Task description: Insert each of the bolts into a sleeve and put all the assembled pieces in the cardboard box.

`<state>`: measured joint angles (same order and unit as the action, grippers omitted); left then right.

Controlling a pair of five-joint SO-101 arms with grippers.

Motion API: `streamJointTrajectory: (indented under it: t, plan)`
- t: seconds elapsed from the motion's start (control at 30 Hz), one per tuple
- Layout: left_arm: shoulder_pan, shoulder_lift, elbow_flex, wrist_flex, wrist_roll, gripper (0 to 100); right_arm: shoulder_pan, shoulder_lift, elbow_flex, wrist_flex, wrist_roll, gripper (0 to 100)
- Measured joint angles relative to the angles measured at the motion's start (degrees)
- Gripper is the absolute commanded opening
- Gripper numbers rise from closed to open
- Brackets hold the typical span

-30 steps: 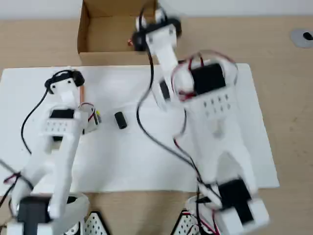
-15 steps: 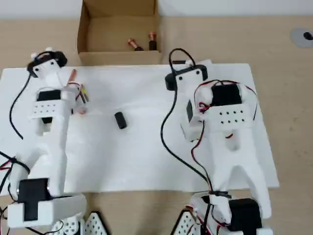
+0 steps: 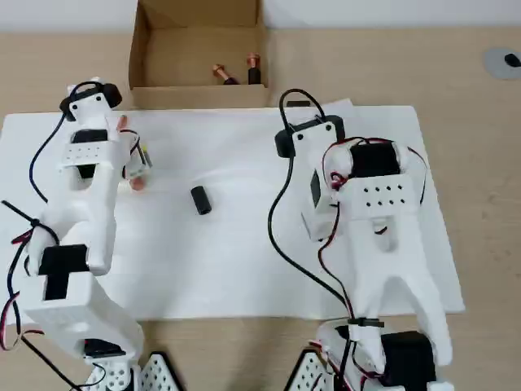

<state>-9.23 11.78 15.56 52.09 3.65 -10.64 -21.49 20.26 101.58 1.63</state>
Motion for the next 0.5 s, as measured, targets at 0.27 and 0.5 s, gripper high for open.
streamJointTrajectory:
  t: [0.27,0.5]
  plan:
    - [0.0,2.1,-1.9,4.7,-5.3,16,0.0,0.0,0.0,0.0,0.0,26.7]
    - [0.4,2.3,-2.9,10.4,-12.4,1,0.0,0.0,0.0,0.0,0.0,26.7]
